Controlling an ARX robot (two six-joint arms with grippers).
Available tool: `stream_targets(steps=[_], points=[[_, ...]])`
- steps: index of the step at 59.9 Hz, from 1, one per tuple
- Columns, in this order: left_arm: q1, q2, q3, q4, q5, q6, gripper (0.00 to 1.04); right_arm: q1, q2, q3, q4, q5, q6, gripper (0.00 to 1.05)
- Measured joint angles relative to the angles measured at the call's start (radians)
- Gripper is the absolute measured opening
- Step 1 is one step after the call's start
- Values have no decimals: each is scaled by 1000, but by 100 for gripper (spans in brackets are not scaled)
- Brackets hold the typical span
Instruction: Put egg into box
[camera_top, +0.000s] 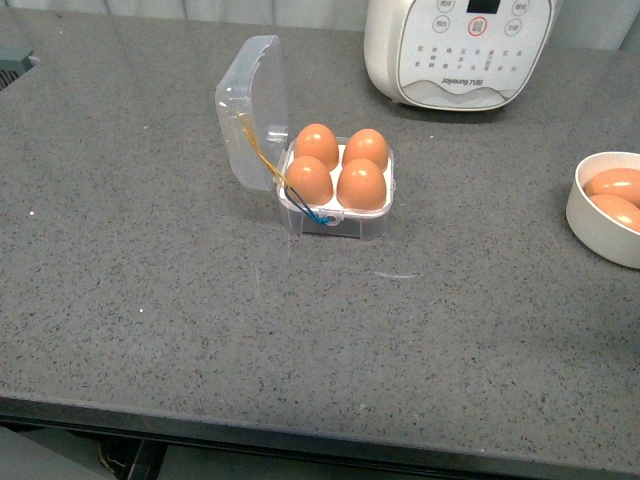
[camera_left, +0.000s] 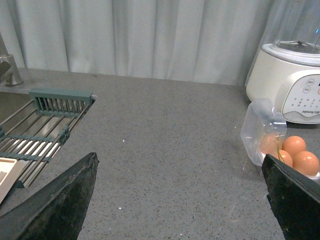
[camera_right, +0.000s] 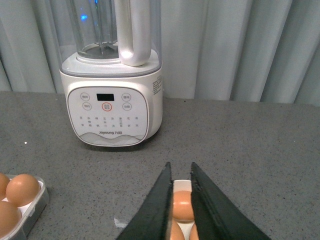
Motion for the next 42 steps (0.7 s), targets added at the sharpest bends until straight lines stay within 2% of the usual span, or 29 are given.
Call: stream_targets(steps=[3, 8, 15, 22, 27, 42], points=[[0, 0, 0, 0, 0, 0, 98, -11, -39, -18, -17, -11, 0, 1], [0, 0, 0, 0, 0, 0, 98, -28, -98, -46, -48, -29, 2, 1], [0, 0, 0, 0, 0, 0, 98, -48, -116, -100, -10, -44, 2, 1], [0, 0, 0, 0, 0, 0, 98, -114, -212, -131, -86, -131, 2, 1], [0, 0, 0, 0, 0, 0, 98, -139, -298, -143, -152, -132, 3, 1], [0, 0, 0, 0, 0, 0, 98, -140, -465, -159, -299, -137, 4, 1]])
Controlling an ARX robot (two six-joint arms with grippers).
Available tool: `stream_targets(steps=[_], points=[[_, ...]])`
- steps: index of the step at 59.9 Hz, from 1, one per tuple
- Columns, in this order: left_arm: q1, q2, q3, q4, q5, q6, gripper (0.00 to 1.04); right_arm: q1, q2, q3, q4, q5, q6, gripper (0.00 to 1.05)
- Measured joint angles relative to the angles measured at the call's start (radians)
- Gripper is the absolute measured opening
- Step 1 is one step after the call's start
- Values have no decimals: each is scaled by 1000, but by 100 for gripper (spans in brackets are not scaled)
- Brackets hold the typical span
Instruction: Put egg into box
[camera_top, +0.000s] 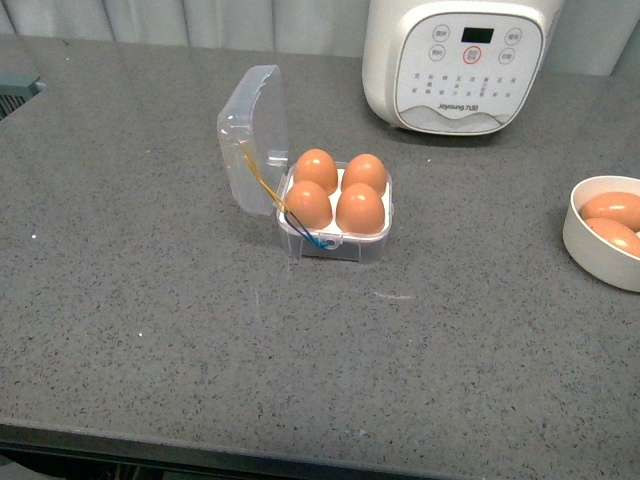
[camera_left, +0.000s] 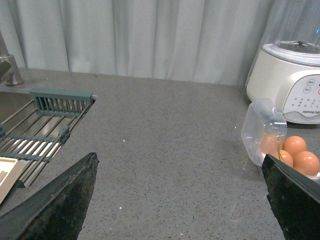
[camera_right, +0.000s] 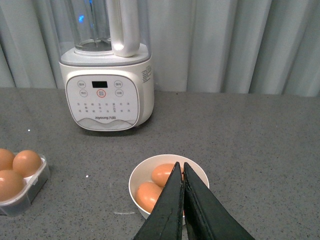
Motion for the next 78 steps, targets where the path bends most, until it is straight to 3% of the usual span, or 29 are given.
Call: stream_targets(steps=[32, 66, 72, 78], points=[[0, 0, 0, 0, 0, 0, 98, 0, -296, -2, -277, 0, 0, 1], [0, 0, 0, 0, 0, 0, 98, 0, -475, -2, -454, -1, 0, 1], [0, 0, 0, 0, 0, 0, 98, 0, -593, -2, -608, -1, 0, 1], [0, 0, 0, 0, 0, 0, 98, 0, -647, -2, -629, -2, 0, 1]])
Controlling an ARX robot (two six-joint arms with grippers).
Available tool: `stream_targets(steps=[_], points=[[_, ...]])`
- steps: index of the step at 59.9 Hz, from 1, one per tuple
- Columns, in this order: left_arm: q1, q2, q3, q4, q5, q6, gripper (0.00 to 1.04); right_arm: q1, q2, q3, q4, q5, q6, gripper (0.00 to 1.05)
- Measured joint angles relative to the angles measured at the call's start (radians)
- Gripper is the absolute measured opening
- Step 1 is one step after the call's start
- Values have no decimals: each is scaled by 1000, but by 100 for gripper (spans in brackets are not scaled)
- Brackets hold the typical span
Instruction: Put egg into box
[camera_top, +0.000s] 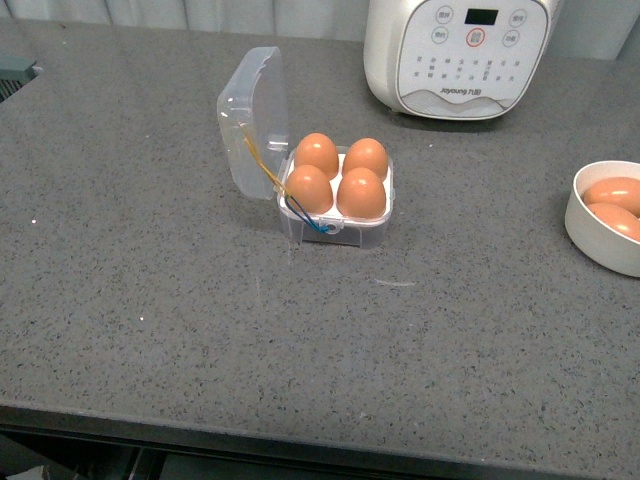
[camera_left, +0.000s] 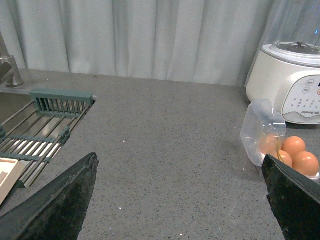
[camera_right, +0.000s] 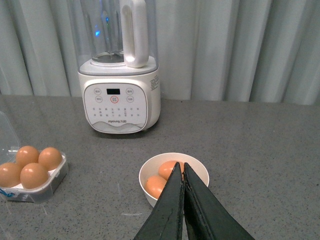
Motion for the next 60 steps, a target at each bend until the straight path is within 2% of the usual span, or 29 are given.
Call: stream_targets(steps=[16, 18, 23, 35, 40, 51, 60], points=[[0, 0, 0, 0, 0, 0, 98, 0, 0, 0, -3, 0, 0, 1], [5, 10, 4, -17, 16, -6, 98, 0, 0, 0, -3, 0, 0, 4], [28, 121, 31, -49, 55, -50, 98, 0, 0, 0, -3, 0, 0, 18], [48, 671, 89, 329, 16, -181, 98, 0, 0, 0, -3, -1, 0, 52], [26, 917, 161, 460, -12, -230, 98, 0, 0, 0, -3, -1, 0, 66], [-44, 1320, 310, 581, -27, -333, 98, 0, 0, 0, -3, -1, 0, 97], [-94, 1526, 426, 637, -32, -398, 98, 0, 0, 0, -3, -1, 1, 95]])
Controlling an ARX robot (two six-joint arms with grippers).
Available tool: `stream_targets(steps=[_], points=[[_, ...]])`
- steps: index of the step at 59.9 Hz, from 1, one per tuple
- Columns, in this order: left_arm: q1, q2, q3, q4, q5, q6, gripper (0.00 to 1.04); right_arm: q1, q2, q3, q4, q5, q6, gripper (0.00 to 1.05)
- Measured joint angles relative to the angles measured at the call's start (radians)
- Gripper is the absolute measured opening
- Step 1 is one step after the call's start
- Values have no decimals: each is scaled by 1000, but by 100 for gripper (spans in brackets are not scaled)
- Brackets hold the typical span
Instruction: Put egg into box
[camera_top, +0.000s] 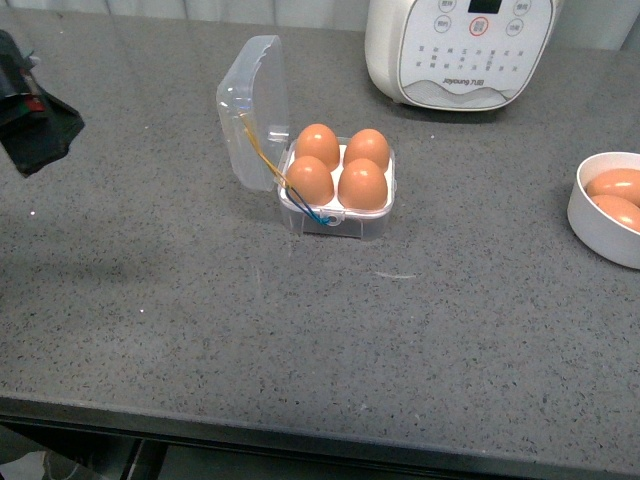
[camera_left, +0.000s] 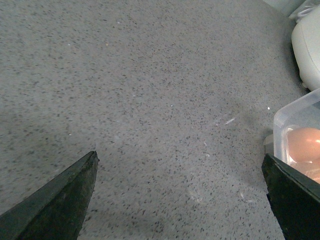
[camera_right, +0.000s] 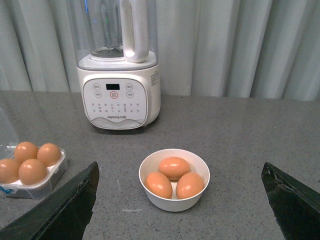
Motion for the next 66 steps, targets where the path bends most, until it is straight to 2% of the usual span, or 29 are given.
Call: stream_targets(steps=[19, 55, 61, 66], points=[[-43, 200, 146, -8, 9, -91, 98, 0, 0, 0, 0, 0, 0, 95], [-151, 298, 310, -59, -8, -129, 98, 0, 0, 0, 0, 0, 0, 95], [-185, 281, 308, -59, -9, -111, 98, 0, 0, 0, 0, 0, 0, 95], [-248, 230, 293, -72, 5, -83, 98, 0, 0, 0, 0, 0, 0, 95]])
